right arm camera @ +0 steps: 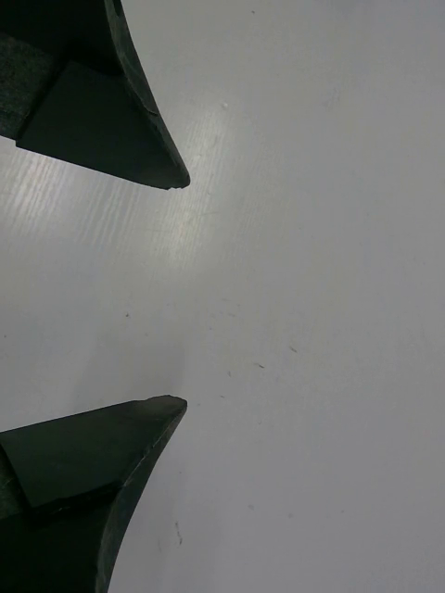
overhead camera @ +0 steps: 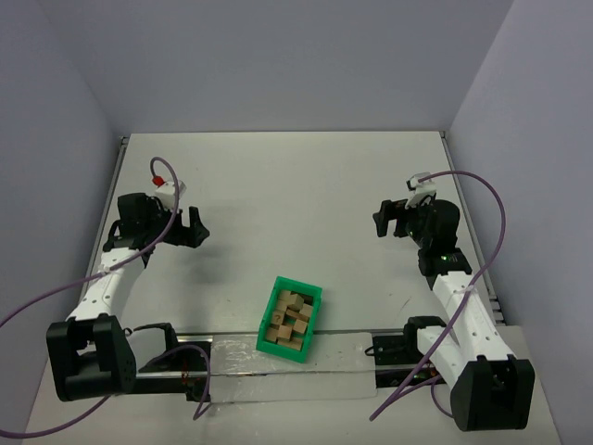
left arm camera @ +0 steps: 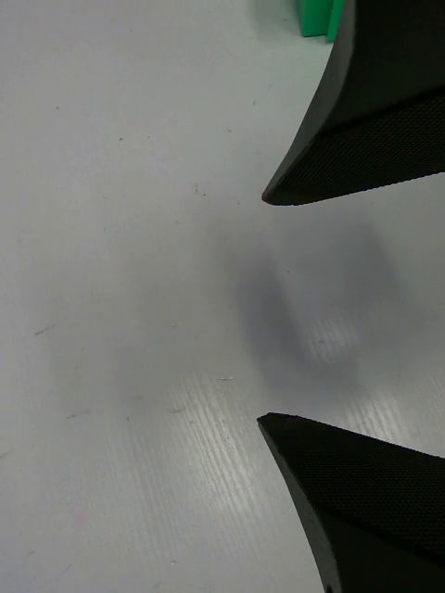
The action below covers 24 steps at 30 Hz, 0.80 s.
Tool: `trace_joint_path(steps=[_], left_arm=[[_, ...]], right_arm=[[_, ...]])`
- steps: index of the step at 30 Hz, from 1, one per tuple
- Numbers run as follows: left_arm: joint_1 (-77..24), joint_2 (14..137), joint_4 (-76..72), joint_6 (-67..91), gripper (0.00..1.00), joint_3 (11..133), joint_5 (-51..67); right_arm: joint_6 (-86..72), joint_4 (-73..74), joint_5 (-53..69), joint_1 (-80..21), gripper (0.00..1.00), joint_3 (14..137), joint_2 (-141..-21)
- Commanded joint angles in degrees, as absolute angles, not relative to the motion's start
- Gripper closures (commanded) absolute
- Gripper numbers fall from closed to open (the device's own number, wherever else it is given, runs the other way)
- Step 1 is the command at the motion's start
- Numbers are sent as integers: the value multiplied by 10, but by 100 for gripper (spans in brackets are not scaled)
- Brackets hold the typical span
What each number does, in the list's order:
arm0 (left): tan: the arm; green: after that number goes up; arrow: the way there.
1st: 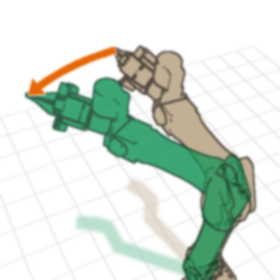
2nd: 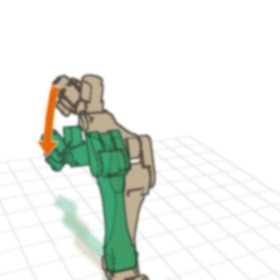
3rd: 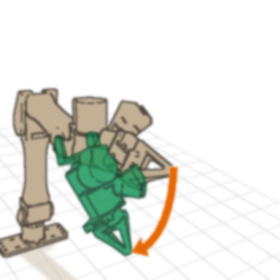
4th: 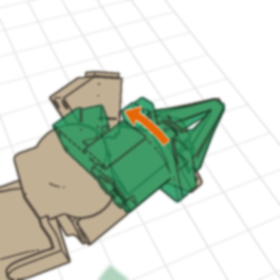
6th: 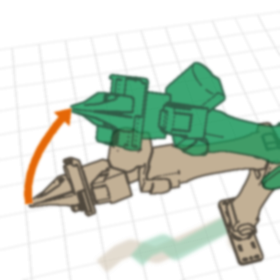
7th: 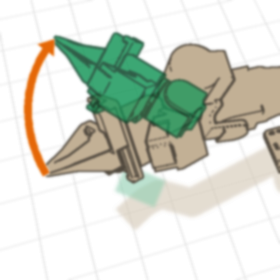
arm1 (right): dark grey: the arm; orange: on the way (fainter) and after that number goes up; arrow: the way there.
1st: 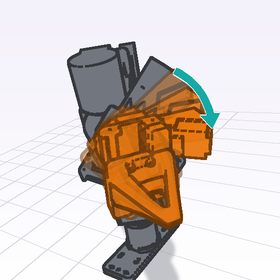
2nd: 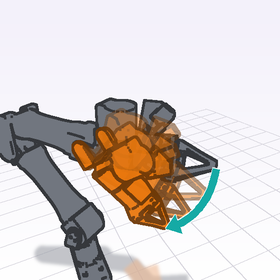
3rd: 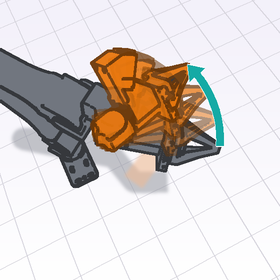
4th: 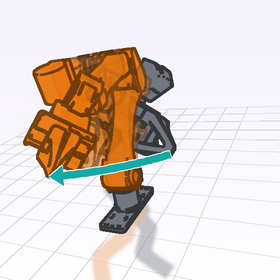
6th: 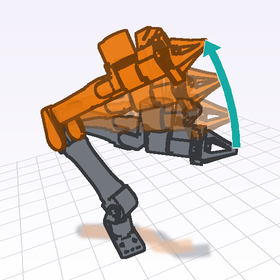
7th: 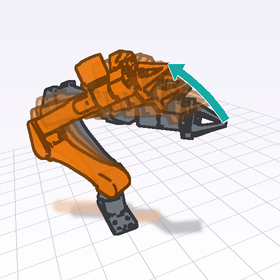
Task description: Build the wood block tower
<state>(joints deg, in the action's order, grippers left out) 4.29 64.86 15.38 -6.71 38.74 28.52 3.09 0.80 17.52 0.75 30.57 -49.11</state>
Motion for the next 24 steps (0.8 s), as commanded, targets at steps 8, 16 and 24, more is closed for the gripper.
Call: trace_joint_path(steps=[8, 16, 24], left_arm=[[-142, 658, 284, -244, 1, 510, 325], [-282, 761, 355, -324, 5, 643, 355], [-397, 888, 423, -435, 28, 693, 371]], right_arm=[[34, -4, 187, 11, 0, 332, -505], [24, 20, 218, 18, 0, 345, -522], [19, 38, 247, 47, 0, 366, -543]])
